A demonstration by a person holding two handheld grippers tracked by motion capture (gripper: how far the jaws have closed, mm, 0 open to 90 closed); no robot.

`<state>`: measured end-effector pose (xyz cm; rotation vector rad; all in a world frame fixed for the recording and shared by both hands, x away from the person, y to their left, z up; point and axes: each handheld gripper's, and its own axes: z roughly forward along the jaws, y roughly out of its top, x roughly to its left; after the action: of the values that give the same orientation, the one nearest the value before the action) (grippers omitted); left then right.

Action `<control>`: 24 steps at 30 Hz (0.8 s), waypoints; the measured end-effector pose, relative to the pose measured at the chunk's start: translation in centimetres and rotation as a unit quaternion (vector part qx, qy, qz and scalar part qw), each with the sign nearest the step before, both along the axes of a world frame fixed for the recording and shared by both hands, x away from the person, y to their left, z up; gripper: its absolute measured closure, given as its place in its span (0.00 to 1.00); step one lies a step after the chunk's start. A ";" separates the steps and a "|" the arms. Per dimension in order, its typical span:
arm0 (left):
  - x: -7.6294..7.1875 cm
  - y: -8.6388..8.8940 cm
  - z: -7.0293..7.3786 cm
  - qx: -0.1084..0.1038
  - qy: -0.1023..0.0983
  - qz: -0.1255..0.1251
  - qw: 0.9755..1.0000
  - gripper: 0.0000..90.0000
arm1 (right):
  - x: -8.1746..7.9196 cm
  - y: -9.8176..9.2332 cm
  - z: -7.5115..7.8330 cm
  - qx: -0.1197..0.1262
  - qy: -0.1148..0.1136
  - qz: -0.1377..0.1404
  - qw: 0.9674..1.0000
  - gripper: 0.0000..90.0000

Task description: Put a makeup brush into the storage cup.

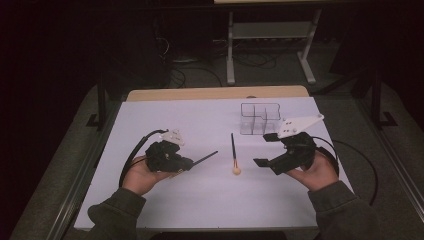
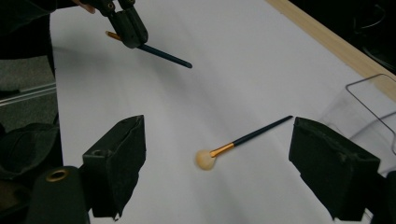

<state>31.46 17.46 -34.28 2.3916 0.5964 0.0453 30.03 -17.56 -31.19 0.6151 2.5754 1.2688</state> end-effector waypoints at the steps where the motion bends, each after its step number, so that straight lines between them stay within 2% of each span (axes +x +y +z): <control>1: -0.1 -0.2 0.1 -0.001 -0.001 -0.004 1.000 0.93 | 0.0 0.3 0.0 -0.002 0.000 0.005 1.000 0.20; 9: -0.7 -1.7 0.7 -0.003 -0.006 -0.039 0.999 0.93 | 0.4 2.8 0.0 -0.022 0.004 0.045 0.999 0.23; 18: -1.3 -3.3 0.7 -0.002 -0.009 -0.079 0.997 0.93 | 1.1 4.8 0.0 -0.045 0.016 0.087 0.995 0.29; 19: -1.3 -3.5 0.7 0.000 -0.008 -0.082 0.997 0.93 | 1.2 5.1 -0.2 -0.048 0.020 0.098 0.994 0.30; 24: -1.5 -4.1 0.7 -0.004 -0.012 -0.097 0.995 0.93 | 1.4 5.8 -0.5 -0.056 0.023 0.112 0.992 0.32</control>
<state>29.97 13.41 -33.53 2.4271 0.3507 -0.0131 31.40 -11.75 -31.65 0.3447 2.7948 1.1734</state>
